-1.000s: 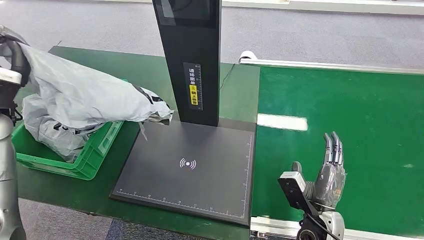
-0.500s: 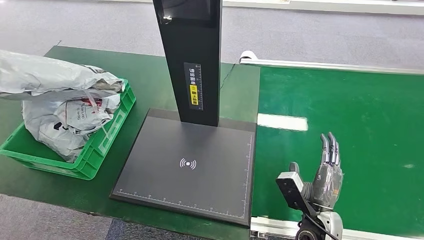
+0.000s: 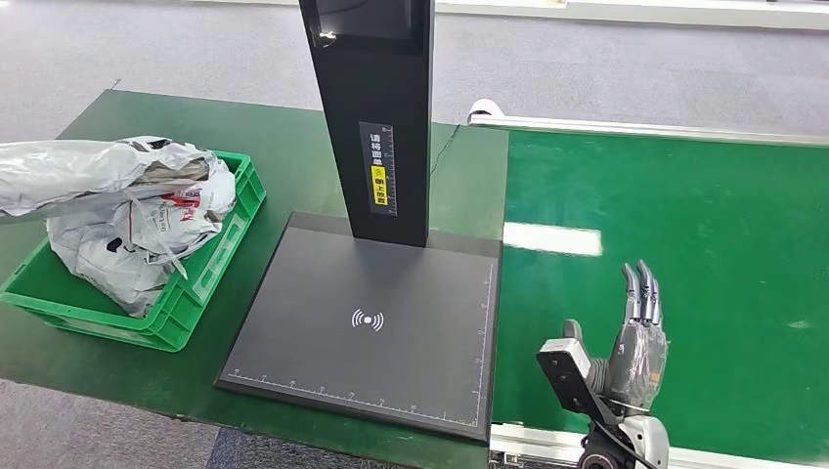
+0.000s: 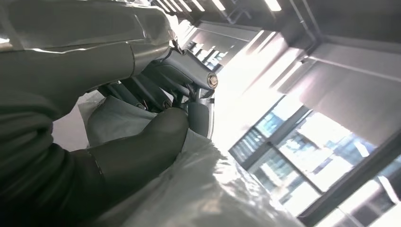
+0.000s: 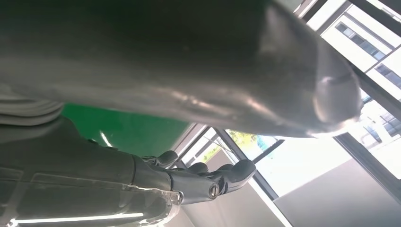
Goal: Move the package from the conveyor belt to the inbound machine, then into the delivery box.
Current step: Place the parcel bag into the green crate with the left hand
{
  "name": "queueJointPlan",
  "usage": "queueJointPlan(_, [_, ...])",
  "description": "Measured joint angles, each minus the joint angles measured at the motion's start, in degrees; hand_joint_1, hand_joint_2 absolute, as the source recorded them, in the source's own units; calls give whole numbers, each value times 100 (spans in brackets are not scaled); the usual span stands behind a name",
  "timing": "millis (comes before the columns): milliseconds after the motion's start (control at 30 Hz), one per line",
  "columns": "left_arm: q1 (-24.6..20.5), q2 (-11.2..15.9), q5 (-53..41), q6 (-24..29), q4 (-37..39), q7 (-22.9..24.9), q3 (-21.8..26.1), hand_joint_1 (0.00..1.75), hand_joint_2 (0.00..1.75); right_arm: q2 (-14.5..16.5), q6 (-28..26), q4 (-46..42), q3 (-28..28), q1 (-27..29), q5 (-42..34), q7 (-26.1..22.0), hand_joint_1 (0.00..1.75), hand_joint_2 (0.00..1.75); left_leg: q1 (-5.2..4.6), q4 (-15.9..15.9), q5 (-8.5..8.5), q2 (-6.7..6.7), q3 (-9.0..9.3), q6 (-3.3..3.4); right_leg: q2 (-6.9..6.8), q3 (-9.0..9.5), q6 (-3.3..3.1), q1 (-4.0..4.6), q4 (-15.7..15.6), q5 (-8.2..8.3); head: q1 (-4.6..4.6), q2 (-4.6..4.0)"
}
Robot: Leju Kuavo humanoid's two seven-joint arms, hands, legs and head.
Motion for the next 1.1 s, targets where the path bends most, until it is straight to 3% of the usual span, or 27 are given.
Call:
queueJointPlan(267, [84, -103, -260, 74, 433, 121, 27, 175, 175, 8, 92, -145, 17, 64, 51, 57, 0, 0, 0, 0, 0, 2, 0, 0, 2, -1, 0, 0, 0, 0, 0, 0])
queueJointPlan(467, [172, -180, -380, -273, 528, -56, 39, 175, 175, 16, 143, -186, 23, 57, 99, 95, 0, 0, 0, 0, 0, 1, 0, 0, 1, -1, 0, 0, 0, 0, 0, 0])
queueJointPlan(500, [171, -198, -436, -337, 528, -79, 36, 169, 175, 16, 142, -186, 24, 55, 99, 96, 0, 0, 0, 0, 0, 1, 0, 0, 1, -1, 0, 0, 0, 0, 1, 0])
queueJointPlan(633, [145, -258, -597, -498, 526, -44, 2, 0, 175, 21, 141, -186, 25, 48, 101, 97, 0, 0, 0, 0, 0, 2, 0, 0, 2, -1, 0, 0, 0, 0, 0, 0])
queueJointPlan(1100, [76, -376, -499, -521, 432, -136, -15, 0, 175, 19, 89, -186, 21, 31, 90, 97, 0, 0, 0, 0, 0, 2, 0, 0, 2, -1, 0, 0, 0, 0, 1, 0])
